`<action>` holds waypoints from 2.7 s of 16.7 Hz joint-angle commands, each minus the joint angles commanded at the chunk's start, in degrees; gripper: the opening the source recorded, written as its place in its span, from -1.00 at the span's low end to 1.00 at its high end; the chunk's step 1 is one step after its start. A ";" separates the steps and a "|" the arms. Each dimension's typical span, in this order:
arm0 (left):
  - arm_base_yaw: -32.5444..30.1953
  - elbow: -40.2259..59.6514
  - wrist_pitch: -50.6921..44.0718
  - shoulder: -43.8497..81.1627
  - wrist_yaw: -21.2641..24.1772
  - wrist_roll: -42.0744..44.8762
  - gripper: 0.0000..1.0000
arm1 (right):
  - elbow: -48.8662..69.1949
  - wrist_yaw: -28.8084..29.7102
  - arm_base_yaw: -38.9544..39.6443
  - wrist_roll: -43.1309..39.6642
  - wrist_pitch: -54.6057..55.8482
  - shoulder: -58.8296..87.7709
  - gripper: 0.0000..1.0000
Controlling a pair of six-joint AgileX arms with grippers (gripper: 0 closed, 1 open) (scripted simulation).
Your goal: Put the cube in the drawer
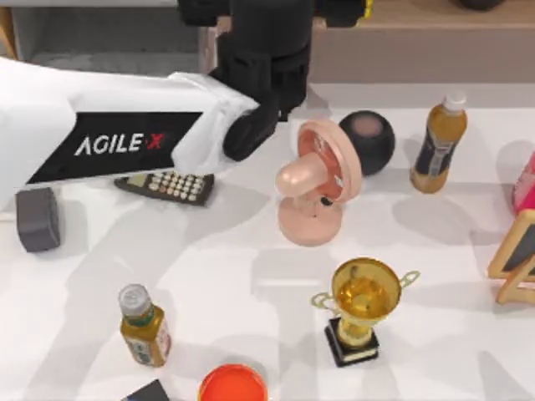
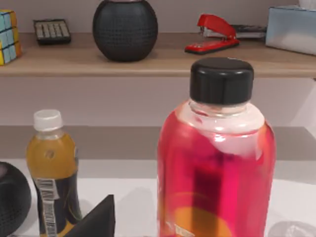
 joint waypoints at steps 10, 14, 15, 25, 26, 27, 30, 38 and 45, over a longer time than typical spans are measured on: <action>-7.24 16.11 7.61 22.73 -7.54 0.15 1.00 | 0.00 0.00 0.00 0.00 0.00 0.00 1.00; -6.96 16.01 7.39 22.66 -7.39 0.13 1.00 | 0.00 0.00 0.00 0.00 0.00 0.00 1.00; -6.91 16.71 6.95 22.77 -7.26 0.13 1.00 | 0.00 0.00 0.00 0.00 0.00 0.00 1.00; -3.08 33.80 -1.43 31.26 -3.34 0.06 1.00 | 0.00 0.00 0.00 0.00 0.00 0.00 1.00; -2.94 34.48 -1.53 32.03 -3.17 -0.03 1.00 | 0.00 0.00 0.00 0.00 0.00 0.00 1.00; -2.90 34.70 -1.55 32.35 -3.11 -0.08 1.00 | 0.00 0.00 0.00 0.00 0.00 0.00 1.00; -2.90 34.70 -1.55 32.35 -3.11 -0.08 1.00 | 0.00 0.00 0.00 0.00 0.00 0.00 1.00; -2.90 34.70 -1.55 32.35 -3.11 -0.08 -0.21 | 0.00 0.00 0.00 0.00 0.00 0.00 1.00; -2.90 34.70 -1.55 32.35 -3.11 -0.08 -1.00 | 0.00 0.00 0.00 0.00 0.00 0.00 1.00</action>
